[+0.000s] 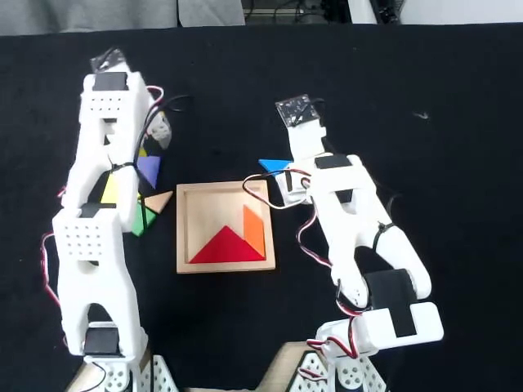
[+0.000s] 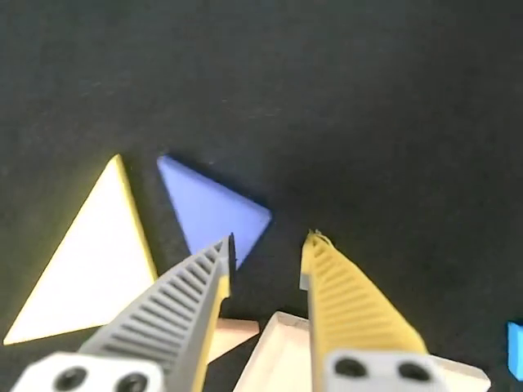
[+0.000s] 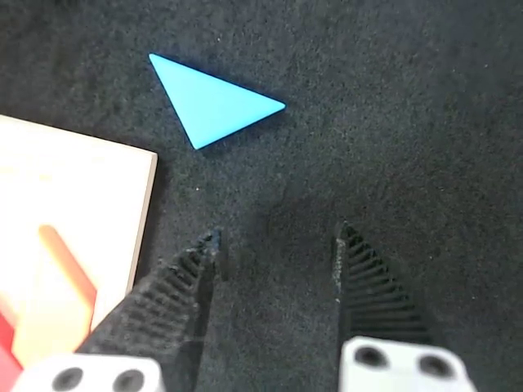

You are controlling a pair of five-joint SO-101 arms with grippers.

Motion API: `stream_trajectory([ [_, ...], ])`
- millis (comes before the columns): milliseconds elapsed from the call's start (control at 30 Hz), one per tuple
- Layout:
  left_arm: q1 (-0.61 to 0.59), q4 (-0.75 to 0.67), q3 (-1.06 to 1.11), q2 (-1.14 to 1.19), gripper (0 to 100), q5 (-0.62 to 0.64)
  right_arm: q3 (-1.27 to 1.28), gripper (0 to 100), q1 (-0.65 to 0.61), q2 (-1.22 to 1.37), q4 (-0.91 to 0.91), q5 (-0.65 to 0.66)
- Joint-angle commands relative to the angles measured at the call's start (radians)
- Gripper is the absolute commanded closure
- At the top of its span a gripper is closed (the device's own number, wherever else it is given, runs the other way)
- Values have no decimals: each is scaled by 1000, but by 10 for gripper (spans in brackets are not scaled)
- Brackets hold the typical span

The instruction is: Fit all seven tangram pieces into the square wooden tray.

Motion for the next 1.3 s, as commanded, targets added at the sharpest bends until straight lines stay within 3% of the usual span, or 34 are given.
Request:
stream_trajectory([
  [0,44,38,-90,-26,852,-92,-7,790,-18,-54,-14,12],
  [100,48,132,-182,-46,852,-255,-7,790,-18,-54,-14,12],
  [233,45,242,-269,-80,852,-623,-7,790,-18,-54,-14,12],
  [433,42,242,74,-227,852,-1252,-5,790,-18,-54,-14,12],
  [500,48,239,206,-305,852,-1387,-4,790,-18,-54,-15,12],
  [567,48,236,283,-368,848,-1425,-4,790,-18,-54,-17,12],
  [800,8,146,280,-420,848,-1415,-4,790,-18,-53,-18,12],
  [900,4,83,283,-407,849,-1315,-4,790,-18,-53,-18,12],
  [1000,4,9,280,-379,849,-1094,-4,790,-18,-53,-18,12],
  [1133,-18,-17,283,-356,849,-571,-4,790,-18,-53,-18,12],
  [1200,-41,25,272,-354,848,-368,-4,790,-18,-53,-18,12],
  [1267,-50,54,272,-354,848,-321,-2,790,-18,-53,-18,12],
])
